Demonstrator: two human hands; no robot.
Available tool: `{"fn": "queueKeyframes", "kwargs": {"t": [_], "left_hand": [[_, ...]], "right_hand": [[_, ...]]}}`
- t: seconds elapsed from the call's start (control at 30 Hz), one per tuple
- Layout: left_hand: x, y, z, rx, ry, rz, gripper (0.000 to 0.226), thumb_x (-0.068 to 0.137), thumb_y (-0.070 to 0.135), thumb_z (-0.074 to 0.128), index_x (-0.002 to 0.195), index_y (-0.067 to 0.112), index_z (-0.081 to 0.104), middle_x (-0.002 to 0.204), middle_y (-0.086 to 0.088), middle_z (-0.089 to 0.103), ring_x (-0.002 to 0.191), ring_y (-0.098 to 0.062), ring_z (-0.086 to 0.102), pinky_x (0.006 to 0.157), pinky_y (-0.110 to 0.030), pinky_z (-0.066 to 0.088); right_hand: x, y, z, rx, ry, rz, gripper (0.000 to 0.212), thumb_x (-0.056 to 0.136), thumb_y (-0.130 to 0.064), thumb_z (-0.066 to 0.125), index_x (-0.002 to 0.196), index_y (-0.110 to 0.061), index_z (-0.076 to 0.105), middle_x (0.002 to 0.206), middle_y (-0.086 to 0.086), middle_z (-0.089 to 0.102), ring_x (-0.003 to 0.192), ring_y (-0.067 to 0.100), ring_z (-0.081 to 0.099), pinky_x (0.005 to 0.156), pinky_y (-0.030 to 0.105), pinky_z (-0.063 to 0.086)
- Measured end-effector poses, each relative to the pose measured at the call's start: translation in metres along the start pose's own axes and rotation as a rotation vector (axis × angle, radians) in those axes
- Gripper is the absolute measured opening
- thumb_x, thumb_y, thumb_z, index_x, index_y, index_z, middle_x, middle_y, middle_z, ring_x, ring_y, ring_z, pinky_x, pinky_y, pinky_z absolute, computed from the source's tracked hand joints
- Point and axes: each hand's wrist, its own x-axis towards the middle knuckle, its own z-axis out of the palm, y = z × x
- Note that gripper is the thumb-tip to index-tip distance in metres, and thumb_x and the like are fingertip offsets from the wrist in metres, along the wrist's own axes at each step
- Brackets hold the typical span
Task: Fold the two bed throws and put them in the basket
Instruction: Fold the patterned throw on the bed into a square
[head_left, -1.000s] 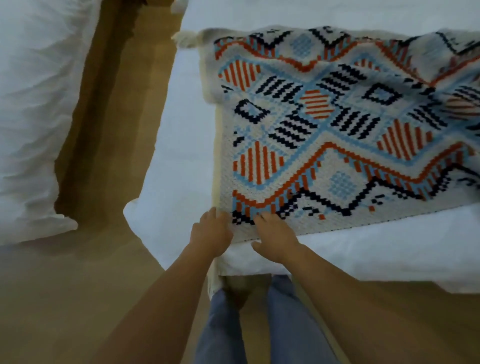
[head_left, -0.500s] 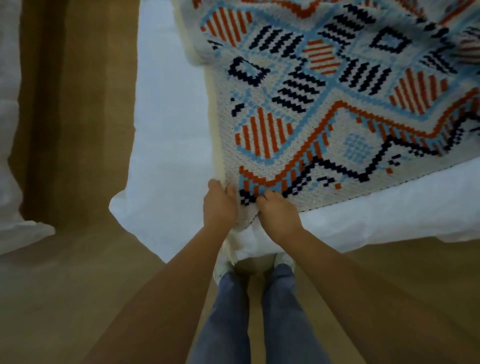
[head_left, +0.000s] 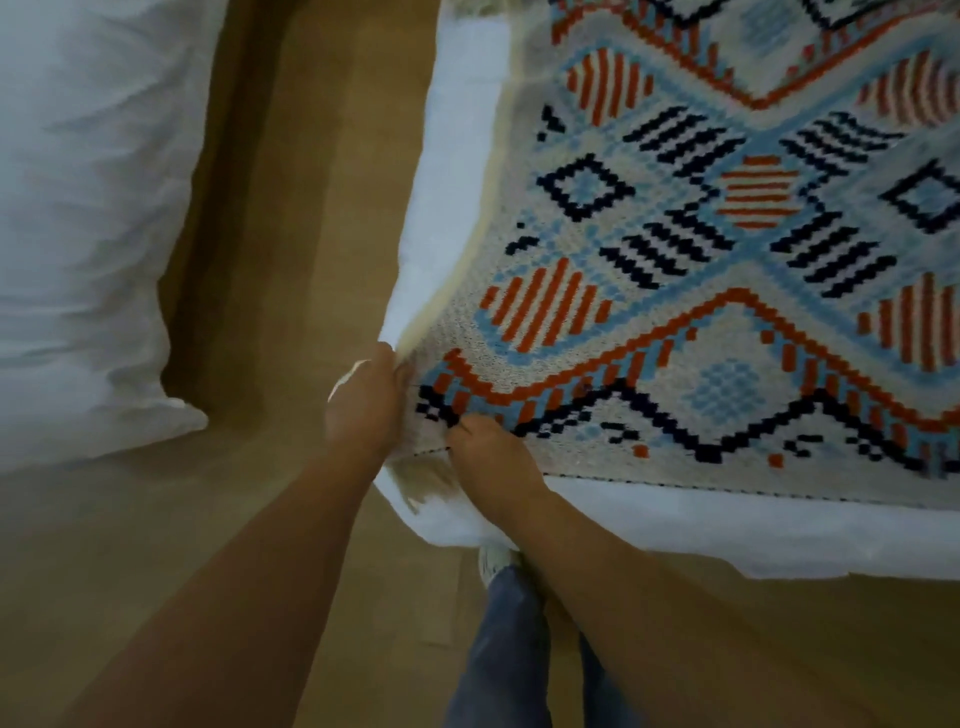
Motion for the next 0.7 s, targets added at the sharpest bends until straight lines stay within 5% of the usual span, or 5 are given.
{"fn": "queueKeyframes", "kwargs": {"t": [0.07, 0.17, 0.37, 0.53, 0.7], "left_hand": [[0.001, 0.003, 0.009, 0.023, -0.001, 0.024, 0.027, 0.099, 0.03, 0.03, 0.108, 0.008, 0.043, 0.099, -0.016, 0.06, 0.086, -0.037, 0.059, 0.066, -0.041, 0.044], [0.0, 0.013, 0.023, -0.054, 0.016, 0.0, 0.02, 0.098, 0.024, 0.032, 0.106, 0.009, 0.042, 0.102, -0.014, 0.056, 0.09, -0.036, 0.058, 0.066, -0.04, 0.039], [-0.011, 0.024, 0.035, 0.133, -0.001, 0.073, 0.059, 0.092, 0.019, 0.045, 0.144, 0.011, 0.018, 0.135, -0.016, 0.039, 0.119, -0.033, 0.043, 0.084, -0.042, 0.043], [-0.022, 0.033, 0.039, 0.431, -0.072, 0.252, 0.074, 0.093, 0.028, 0.041, 0.147, 0.01, -0.006, 0.156, -0.015, -0.002, 0.144, -0.033, -0.002, 0.115, -0.049, 0.008], [-0.047, 0.09, 0.053, 0.39, -0.14, 0.439, 0.065, 0.09, 0.023, 0.047, 0.146, 0.011, 0.015, 0.153, -0.013, 0.018, 0.143, -0.03, 0.009, 0.115, -0.045, 0.01]], "right_hand": [[0.006, 0.009, 0.011, -0.011, -0.076, 0.055, 0.028, 0.047, 0.011, 0.08, 0.069, 0.002, 0.065, 0.074, 0.017, 0.064, 0.068, 0.026, 0.064, 0.051, 0.022, 0.049], [0.008, 0.026, 0.031, -0.055, -0.199, 0.118, 0.028, 0.089, 0.004, 0.044, 0.114, 0.0, 0.056, 0.119, 0.018, 0.052, 0.111, 0.029, 0.048, 0.086, 0.035, 0.044], [0.003, 0.025, 0.025, 0.056, -0.162, 0.11, 0.031, 0.097, -0.024, 0.042, 0.106, -0.001, 0.059, 0.114, 0.016, 0.053, 0.106, 0.029, 0.048, 0.082, 0.036, 0.044], [-0.024, 0.043, 0.004, 0.074, -0.123, 0.103, 0.03, 0.096, -0.025, 0.042, 0.104, 0.0, 0.057, 0.111, 0.017, 0.053, 0.106, 0.028, 0.047, 0.082, 0.037, 0.043], [-0.069, 0.086, -0.027, 0.082, -0.09, 0.211, 0.031, 0.098, -0.019, 0.036, 0.117, -0.003, 0.054, 0.123, 0.014, 0.051, 0.112, 0.025, 0.046, 0.091, 0.032, 0.037]]}}
